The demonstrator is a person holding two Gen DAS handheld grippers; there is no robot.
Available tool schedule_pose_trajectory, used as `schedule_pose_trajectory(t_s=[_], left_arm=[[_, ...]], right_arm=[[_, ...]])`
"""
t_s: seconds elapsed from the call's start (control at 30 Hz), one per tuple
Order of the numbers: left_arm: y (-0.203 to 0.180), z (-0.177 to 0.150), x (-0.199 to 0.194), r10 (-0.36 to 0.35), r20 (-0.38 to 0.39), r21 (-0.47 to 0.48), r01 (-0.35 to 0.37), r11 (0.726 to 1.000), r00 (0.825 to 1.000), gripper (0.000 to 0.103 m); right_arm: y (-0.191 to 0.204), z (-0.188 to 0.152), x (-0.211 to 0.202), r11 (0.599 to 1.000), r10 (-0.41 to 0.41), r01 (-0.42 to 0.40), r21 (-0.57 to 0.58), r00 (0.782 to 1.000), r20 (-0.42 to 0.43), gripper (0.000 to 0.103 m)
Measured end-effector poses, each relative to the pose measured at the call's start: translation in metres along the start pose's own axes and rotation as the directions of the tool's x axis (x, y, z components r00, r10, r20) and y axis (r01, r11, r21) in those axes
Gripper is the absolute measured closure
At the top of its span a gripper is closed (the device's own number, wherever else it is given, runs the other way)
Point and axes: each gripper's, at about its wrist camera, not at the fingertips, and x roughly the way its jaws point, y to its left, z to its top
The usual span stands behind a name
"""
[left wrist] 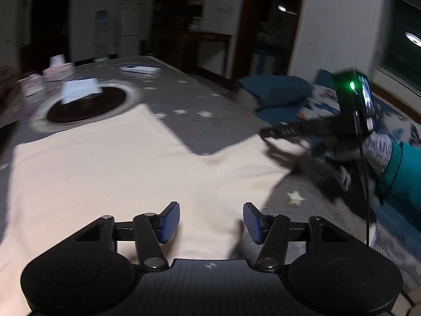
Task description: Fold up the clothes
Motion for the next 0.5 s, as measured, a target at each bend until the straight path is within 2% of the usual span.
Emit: schedule_pose_trajectory(t_s=[0.1, 0.23, 0.27, 0.3, 0.43, 0.5], left_arm=[[-0.008, -0.001, 0.017, -0.029, -0.029, 0.006, 0.029, 1.0, 0.999, 0.058], [-0.017, -0.007, 0.026, -0.035, -0.044, 0.042, 0.037, 0.998, 0.998, 0.058], [-0.019, -0.009, 0.026, -0.035, -0.044, 0.053, 0.037, 0.998, 0.998, 0.058], [-0.019, -0.01, 0.025, -0.042, -0.046, 0.051, 0.044, 0.998, 0.998, 0.058], [-0.02, -0.015, 0.02, -0.063, -0.047, 0.041, 0.064, 0.997, 0.997, 0.058], [-0.019, -0.018, 0.018, -0.071, -0.044, 0.032, 0.073, 0.997, 0.996, 0.058]], right_arm=[[0.003, -0.008, -0.014, 1.0, 0.023, -0.023, -0.009, 1.0, 0.014, 0.064], [0.01, -0.026, -0.023, 0.996, 0.049, -0.049, -0.079, 0.999, -0.007, 0.063], [0.011, -0.029, -0.022, 0.994, 0.042, -0.043, -0.098, 0.999, -0.01, 0.059], [0.009, -0.028, -0.02, 0.995, 0.036, -0.036, -0.092, 0.999, -0.005, 0.053], [-0.001, -0.022, -0.012, 0.999, -0.003, 0.003, -0.038, 1.0, 0.004, 0.053], [-0.006, -0.022, -0.011, 1.0, 0.009, -0.009, -0.018, 1.0, 0.0, 0.053]])
